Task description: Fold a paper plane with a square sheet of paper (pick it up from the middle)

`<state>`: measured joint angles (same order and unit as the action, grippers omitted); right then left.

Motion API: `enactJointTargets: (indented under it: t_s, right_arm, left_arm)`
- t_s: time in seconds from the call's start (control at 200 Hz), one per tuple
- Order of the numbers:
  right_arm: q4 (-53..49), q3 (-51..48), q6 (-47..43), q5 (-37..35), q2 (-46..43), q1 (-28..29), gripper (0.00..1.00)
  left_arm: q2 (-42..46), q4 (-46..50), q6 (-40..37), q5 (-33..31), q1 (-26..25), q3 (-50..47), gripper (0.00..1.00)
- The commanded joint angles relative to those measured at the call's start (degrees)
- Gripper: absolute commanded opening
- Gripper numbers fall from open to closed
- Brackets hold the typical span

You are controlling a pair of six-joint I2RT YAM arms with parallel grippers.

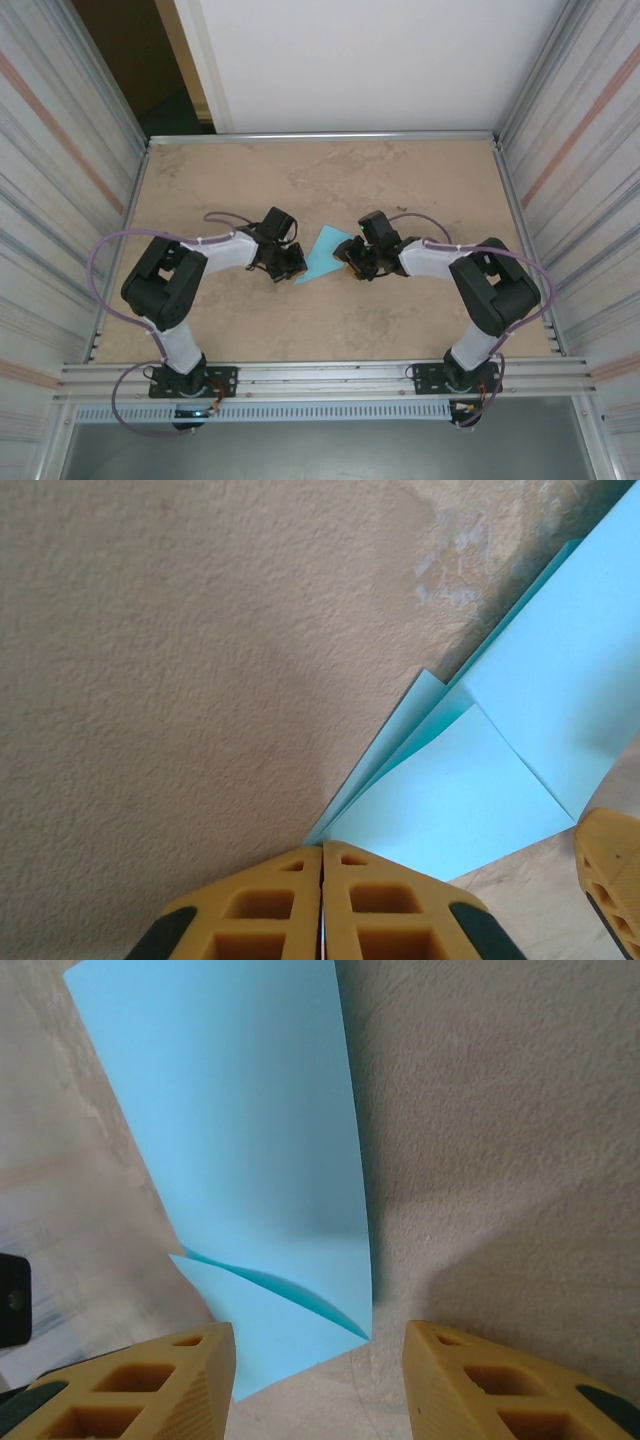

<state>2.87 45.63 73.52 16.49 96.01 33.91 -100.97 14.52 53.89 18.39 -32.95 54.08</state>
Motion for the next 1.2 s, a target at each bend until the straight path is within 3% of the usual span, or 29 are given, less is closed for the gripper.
enactJointTargets:
  t_s: [0.0, 0.19, 0.641, 1.017, 1.198]
  right_arm:
    - [1.54, 1.35, 1.54, 0.77, 1.51, 0.54, 0.46]
    - [3.73, 1.45, 2.07, 2.17, 3.26, 0.7, 0.45]
    - [8.18, 1.52, 1.19, 4.2, 3.3, 1.52, 0.26]
    - [2.13, 4.24, -2.82, 3.55, 4.72, 1.85, 0.22]
    - [0.6, 4.75, -4.14, 2.93, 4.15, 1.82, 0.11]
  left_arm:
    - [-1.34, 1.62, 0.43, -0.12, -0.07, -1.29, 0.09]
    - [-1.36, 1.44, 0.49, 0.06, -0.03, -1.52, 0.08]
    - [-1.13, 1.12, 0.44, 0.05, -0.06, -1.7, 0.08]
    - [0.05, 1.22, -0.23, 0.71, 0.06, -1.44, 0.09]
    - [1.16, 1.21, -0.62, 1.01, 0.43, -1.23, 0.09]
